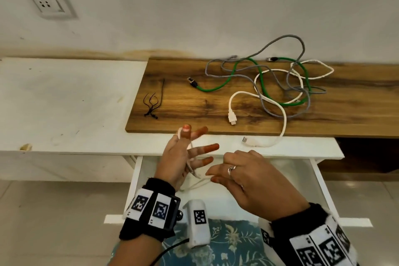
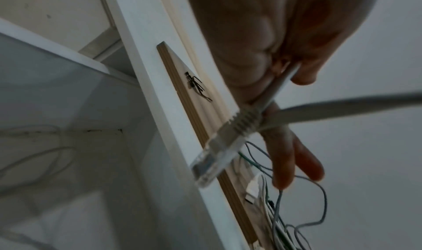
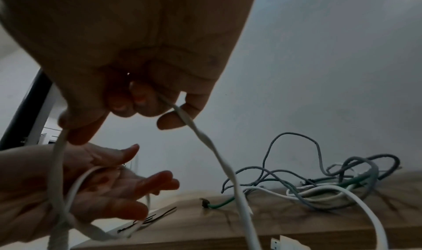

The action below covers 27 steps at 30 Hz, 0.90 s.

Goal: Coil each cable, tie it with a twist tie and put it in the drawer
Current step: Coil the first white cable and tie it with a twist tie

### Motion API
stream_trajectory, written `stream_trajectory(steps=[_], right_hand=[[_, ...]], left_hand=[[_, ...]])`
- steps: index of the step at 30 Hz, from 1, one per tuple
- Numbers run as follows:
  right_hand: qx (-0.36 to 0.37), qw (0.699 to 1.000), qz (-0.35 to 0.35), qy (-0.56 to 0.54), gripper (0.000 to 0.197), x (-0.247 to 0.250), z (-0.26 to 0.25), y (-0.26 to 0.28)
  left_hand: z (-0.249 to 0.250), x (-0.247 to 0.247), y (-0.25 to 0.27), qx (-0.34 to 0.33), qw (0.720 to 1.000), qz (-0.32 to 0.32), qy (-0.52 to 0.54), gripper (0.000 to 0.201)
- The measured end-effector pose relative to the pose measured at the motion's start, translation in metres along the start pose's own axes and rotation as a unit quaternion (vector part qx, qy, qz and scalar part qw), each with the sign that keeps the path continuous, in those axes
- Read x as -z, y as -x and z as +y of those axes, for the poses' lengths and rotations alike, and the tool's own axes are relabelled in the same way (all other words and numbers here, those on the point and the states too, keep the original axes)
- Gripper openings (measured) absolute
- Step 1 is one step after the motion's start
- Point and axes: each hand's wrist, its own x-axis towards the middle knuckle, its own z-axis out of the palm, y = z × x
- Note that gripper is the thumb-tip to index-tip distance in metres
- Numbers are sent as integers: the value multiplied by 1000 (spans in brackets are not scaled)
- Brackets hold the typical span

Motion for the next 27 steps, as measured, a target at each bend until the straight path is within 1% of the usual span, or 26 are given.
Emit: stream_trajectory(steps=[2, 3, 5, 8, 10, 12, 16, 19, 21, 23, 25, 26, 27], right_hand=[[-12, 1000, 10, -15, 25, -1, -1, 0], [-22, 999, 24, -41, 25, -3, 0, 0], [-46, 991, 66, -102, 23, -8, 5, 2], [-107, 968, 137, -181, 21, -13, 14, 4], [-153, 948, 173, -220, 18, -15, 21, 5], [-196, 930, 185, -251, 15, -17, 26, 6], [-217, 915, 166, -296, 18, -21, 29, 7], [-253, 903, 143, -317, 18, -22, 31, 8], [-279, 880, 104, -371, 16, -20, 32, 7], [-280, 856, 36, -434, 13, -20, 29, 7], [-255, 865, -13, -432, 17, -23, 23, 6], [-254, 872, -17, -419, 21, -23, 20, 4], [-261, 875, -4, -407, 24, -24, 18, 3]], left_hand=[[-4, -5, 2, 38, 996, -45, -64, 59], [-5, -9, 4, 53, 991, -69, -100, 65], [-7, -16, 9, 80, 981, -103, -145, 68], [-9, -24, 15, 120, 969, -132, -172, 65], [-10, -25, 15, 121, 960, -158, -196, 71], [-12, -25, 14, 122, 955, -162, -217, 74], [-14, -27, 15, 123, 943, -143, -275, 80], [-15, -28, 14, 118, 942, -143, -281, 81], [-17, -28, 13, 123, 942, -150, -274, 84], [-20, -29, 12, 127, 940, -145, -281, 87], [-25, -28, 9, 121, 932, -136, -313, 88], [-26, -28, 7, 116, 929, -133, -326, 88], [-26, -27, 6, 111, 930, -129, -327, 89]])
